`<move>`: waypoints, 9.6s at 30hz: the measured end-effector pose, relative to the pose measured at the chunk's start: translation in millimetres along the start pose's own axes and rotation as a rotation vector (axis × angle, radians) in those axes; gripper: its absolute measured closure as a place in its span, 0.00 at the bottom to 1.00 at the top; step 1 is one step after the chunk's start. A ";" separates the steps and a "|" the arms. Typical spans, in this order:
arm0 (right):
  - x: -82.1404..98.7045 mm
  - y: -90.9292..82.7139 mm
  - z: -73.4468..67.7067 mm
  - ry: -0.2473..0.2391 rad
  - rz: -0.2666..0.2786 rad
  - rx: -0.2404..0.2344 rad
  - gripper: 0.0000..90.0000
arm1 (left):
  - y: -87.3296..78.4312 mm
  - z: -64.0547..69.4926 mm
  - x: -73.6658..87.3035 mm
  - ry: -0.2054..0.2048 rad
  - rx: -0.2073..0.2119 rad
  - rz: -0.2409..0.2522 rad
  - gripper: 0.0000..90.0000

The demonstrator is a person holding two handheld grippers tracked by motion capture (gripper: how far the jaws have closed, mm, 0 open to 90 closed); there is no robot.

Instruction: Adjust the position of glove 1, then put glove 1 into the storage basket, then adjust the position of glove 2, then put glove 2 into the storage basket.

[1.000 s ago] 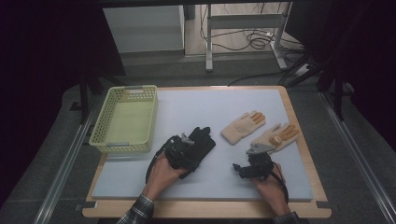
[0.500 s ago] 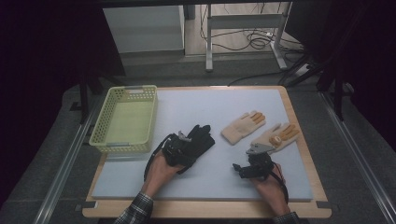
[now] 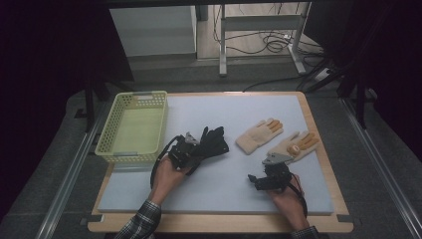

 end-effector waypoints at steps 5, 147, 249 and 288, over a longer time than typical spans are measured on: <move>0.0 0.0 0.0 0.000 0.000 0.000 0.17 | -15.4 -9.2 -9.2 -0.015 -0.023 0.004 0.79; 0.0 0.1 0.2 0.000 0.002 0.000 0.17 | -97.2 -71.4 44.8 -0.083 -0.031 0.227 0.01; -106.8 48.7 95.5 0.179 -0.083 0.162 0.13 | 14.7 -0.9 88.1 0.001 0.010 0.084 0.00; -118.8 7.7 -17.0 -0.242 -0.016 -0.233 0.61 | 14.9 -0.7 88.1 -0.002 0.010 0.087 0.00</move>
Point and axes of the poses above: each handheld gripper's, and its own axes: y roughly forward along the jaws, x roughly out of its underside, z roughly to its right, the point moved 2 cm from there along y, roughly forward along the jaws, and after that the axes turned 10 degrees about -z, right-handed, at the moved point
